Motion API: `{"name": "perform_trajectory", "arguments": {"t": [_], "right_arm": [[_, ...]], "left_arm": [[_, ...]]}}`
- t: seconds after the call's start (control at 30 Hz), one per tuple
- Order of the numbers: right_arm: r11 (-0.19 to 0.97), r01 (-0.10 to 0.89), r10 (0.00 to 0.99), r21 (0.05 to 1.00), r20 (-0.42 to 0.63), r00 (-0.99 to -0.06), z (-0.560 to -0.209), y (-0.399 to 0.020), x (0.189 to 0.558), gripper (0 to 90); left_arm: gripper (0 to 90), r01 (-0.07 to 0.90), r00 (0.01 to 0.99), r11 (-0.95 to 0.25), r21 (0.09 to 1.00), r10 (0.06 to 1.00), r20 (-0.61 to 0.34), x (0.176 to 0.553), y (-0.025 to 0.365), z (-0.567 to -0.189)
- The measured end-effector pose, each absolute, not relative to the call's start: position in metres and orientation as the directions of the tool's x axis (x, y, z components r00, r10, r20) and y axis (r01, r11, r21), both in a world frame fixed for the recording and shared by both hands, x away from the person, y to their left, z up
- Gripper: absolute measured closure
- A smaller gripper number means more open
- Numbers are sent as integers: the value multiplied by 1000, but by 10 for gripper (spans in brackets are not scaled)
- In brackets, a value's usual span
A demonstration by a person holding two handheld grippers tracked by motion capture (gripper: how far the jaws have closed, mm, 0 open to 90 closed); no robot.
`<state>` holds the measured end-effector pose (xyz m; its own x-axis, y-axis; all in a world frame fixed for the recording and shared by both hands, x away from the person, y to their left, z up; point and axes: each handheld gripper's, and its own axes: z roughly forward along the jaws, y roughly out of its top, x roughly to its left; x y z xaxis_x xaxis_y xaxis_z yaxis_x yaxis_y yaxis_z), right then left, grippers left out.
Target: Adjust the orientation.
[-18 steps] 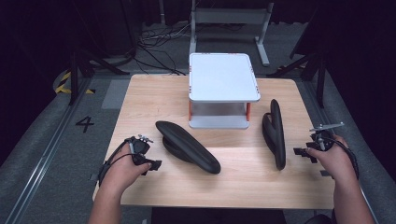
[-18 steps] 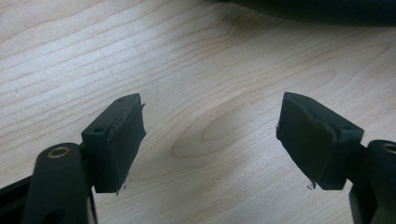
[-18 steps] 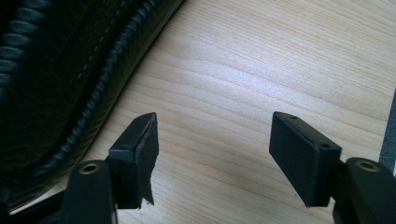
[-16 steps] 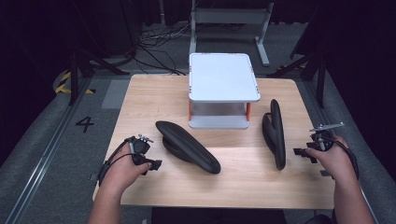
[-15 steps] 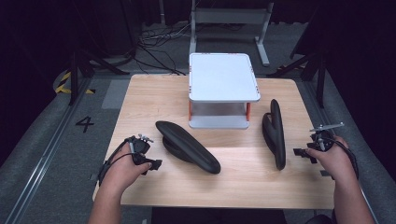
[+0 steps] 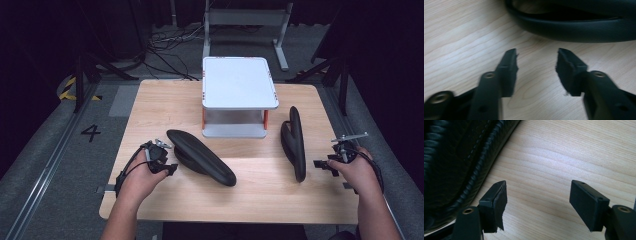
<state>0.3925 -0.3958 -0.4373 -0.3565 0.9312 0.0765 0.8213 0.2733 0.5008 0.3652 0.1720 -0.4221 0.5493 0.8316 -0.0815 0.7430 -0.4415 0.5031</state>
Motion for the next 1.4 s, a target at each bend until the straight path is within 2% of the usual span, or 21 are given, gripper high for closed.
{"name": "perform_trajectory", "arguments": {"t": [0.1,0.23,0.27,0.6,0.77,1.13,1.4], "right_arm": [[269,819,931,507,80,-356,-437,-396,391,309],[264,828,935,494,80,-346,-439,-400,387,320],[262,831,935,490,84,-344,-440,-400,387,323],[241,835,941,495,90,-325,-439,-404,378,323],[234,838,944,493,92,-318,-440,-407,375,322],[216,850,950,481,99,-297,-443,-413,368,322],[186,862,958,472,107,-266,-446,-423,357,321]], "left_arm": [[719,747,577,-463,478,807,-121,366,162,-420],[893,728,633,-545,415,767,-105,367,150,-422],[899,724,642,-553,413,759,-111,368,148,-423],[897,706,679,-588,394,720,-142,371,131,-423],[854,699,677,-568,435,721,-146,371,127,-415],[845,632,704,-538,559,699,-123,377,114,-404],[818,624,708,-529,575,694,-131,387,105,-404]]}}
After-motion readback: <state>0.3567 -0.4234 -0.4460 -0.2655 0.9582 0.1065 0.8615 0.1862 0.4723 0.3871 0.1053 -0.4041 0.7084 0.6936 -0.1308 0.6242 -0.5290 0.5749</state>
